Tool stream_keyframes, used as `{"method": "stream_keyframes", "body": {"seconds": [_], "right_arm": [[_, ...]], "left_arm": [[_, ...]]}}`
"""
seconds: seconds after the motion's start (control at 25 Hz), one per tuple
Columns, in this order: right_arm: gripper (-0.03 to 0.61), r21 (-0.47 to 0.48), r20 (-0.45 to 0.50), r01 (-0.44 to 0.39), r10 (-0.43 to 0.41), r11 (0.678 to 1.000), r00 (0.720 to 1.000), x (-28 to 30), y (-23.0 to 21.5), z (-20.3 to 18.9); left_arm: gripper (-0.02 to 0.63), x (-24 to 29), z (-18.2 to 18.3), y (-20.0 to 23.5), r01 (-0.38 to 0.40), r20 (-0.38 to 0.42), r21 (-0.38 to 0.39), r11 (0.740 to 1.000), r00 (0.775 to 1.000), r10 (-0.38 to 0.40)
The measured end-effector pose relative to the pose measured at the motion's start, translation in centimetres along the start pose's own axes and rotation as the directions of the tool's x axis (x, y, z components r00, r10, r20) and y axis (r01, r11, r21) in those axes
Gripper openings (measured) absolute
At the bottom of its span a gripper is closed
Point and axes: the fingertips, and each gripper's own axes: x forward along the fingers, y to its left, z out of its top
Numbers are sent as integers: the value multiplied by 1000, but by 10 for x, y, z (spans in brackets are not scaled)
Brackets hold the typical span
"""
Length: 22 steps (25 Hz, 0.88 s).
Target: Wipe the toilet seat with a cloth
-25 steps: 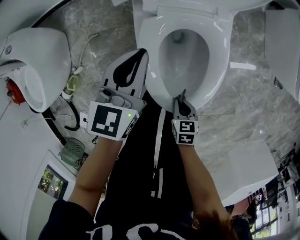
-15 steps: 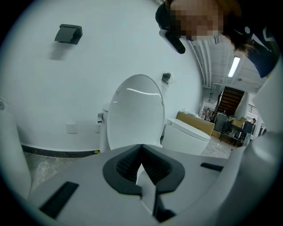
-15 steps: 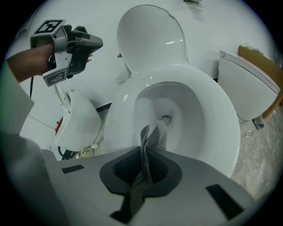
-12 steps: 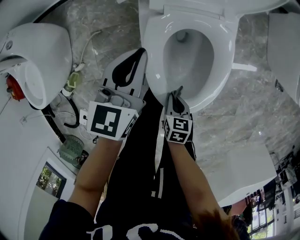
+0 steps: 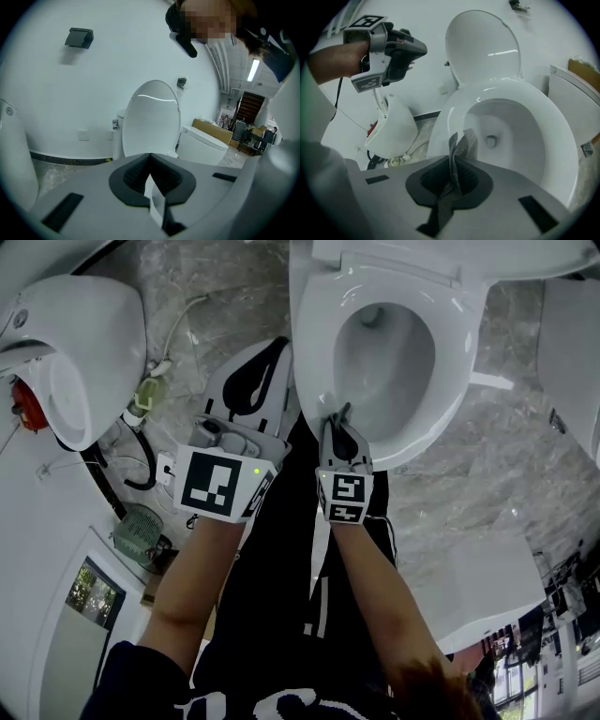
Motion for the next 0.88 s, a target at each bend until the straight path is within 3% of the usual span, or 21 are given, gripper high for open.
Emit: {"method": "stream_keyframes", "body": {"seconds": [0.4,0.88], "right_arm": [[26,-154,64,-86,97,984,993,11,16,21],[26,-184,106,-139,160,973,981,22,21,36]], "left_arm": [[11,-6,2,10,-31,6,-12,999,1000,31],[11,-7,1,16,-51,5,-11,999,999,51]]}}
